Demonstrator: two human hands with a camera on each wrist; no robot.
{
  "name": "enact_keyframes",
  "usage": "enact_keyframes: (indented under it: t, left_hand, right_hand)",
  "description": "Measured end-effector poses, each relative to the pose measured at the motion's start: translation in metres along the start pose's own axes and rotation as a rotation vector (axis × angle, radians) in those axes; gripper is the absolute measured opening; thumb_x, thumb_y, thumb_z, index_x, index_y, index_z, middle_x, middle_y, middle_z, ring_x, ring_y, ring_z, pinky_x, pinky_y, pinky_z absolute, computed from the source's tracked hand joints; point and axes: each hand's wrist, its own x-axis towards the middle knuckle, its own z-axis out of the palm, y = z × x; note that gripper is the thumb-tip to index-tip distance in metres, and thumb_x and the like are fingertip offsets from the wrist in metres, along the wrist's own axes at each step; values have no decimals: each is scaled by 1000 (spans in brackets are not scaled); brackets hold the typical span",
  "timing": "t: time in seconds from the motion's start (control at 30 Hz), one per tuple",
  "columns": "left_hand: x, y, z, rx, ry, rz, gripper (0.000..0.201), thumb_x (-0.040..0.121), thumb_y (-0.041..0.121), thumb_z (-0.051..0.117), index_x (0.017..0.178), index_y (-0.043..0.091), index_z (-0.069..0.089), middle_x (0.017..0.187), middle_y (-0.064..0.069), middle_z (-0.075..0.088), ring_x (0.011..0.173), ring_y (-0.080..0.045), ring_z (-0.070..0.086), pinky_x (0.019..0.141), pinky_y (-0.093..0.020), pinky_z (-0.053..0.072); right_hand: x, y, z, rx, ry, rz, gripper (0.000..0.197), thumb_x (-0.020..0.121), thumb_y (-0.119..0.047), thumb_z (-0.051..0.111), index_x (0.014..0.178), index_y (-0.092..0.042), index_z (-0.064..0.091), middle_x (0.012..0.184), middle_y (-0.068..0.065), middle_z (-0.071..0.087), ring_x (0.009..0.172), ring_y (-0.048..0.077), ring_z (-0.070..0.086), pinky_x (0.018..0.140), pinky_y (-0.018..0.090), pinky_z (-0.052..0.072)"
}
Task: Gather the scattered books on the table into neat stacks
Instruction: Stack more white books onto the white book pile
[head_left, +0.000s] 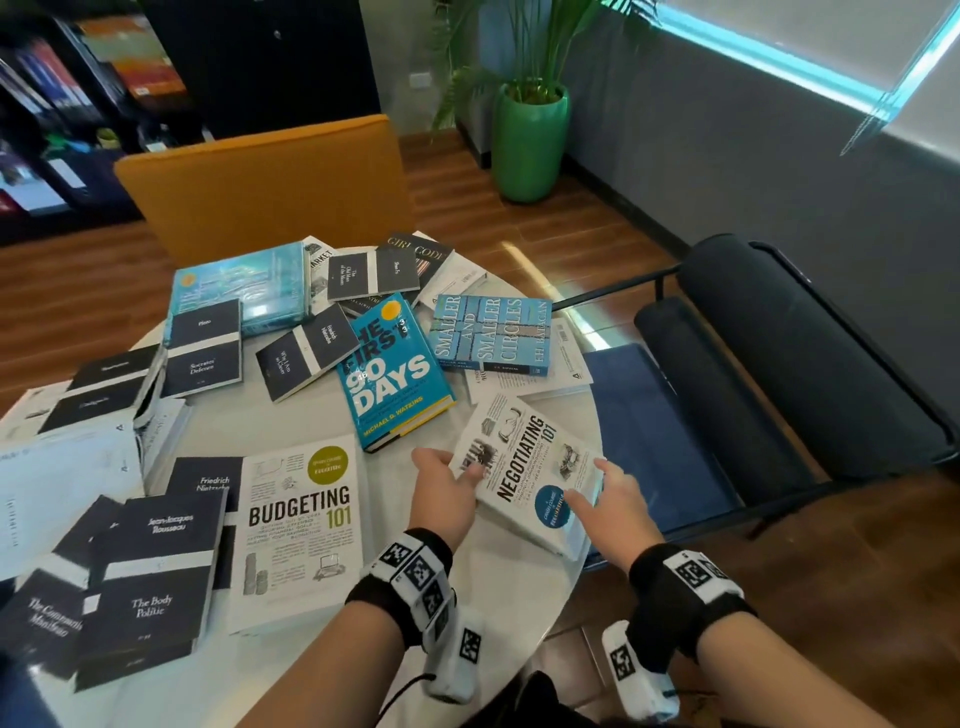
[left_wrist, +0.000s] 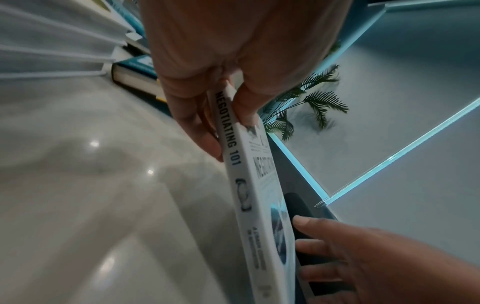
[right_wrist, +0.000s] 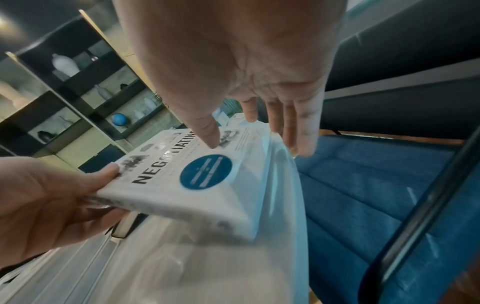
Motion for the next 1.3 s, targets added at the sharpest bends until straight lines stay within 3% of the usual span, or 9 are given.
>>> enact_keyframes:
  t: [0.1,0.2,0.33,0.47,0.57,0.7,0.87,1.07,1.3]
  left_hand:
    - [-5,6,-23,-18,5,82,19,96,16,57,105,13,40,88,5,58,82,-19,64,83,-51,56]
    - [-7,13,-56,-85,-4,153,14,97,16,55,102,20,43,95,-5,61,84,-23,66,77,-48,59]
    - [-3,19,-104,-176,9,149,23,94,21,61,108,29,45,104,-14,68,84,-24,70,65,-34,59]
    - [-6,19,-150,-139,44,104,58,84,23,75,127,25,36,104,4,61,95,-20,66,83,-38,57]
    - [-16,-3,-169,-54,-79,101,55,77,4,78,118,19,46,110,-2,66,97,-17,68,86,-40,58]
    - [-19,-48,-196,103,-90,137,53,71,15,83,118,21,59,110,5,71,102,-12,68,88,-42,58]
    - [-2,-86,-231,259,-21,102,53,59,52,73,107,51,53,109,5,65,113,-25,56,93,-44,53]
    - [5,-96,-242,320,-65,134,57,55,57,66,109,47,51,111,5,63,109,-21,59,93,-43,53]
    - [-4,-96,-247,386,-67,215,70,67,53,71,129,44,41,117,9,56,112,-16,56,99,-42,49]
  right_hand:
    - [-6,-21,-3,-130,25,-85,68,88,-55,53,145,-24,31,145,3,32,134,23,29,109,44,34]
    - [-11,-47,2,-12,-73,-164,63,90,-61,45,141,-24,38,139,2,48,128,22,45,106,45,41]
    - [-26,-83,27,233,-229,-215,38,98,-44,41,126,-19,46,118,-3,64,111,17,61,98,39,48]
    - [-41,-116,63,303,-219,-243,32,101,-37,40,124,-16,46,115,1,65,102,15,63,93,38,50]
    - [-50,-139,93,300,-196,-252,31,102,-33,38,125,-13,45,118,4,63,104,20,61,91,41,50]
    - [-67,-162,129,271,-228,-257,28,103,-27,37,125,-11,45,110,1,58,96,16,58,66,18,45]
    - [-81,-174,165,106,-261,-255,16,89,-16,52,105,-20,53,114,7,44,100,22,51,93,29,45]
    - [-97,-178,177,-84,-157,-272,32,86,-18,56,118,-20,52,109,4,35,105,18,34,91,26,33]
    - [-106,-164,175,-45,-157,-323,55,85,-21,63,134,-24,39,112,3,38,120,25,39,94,28,33]
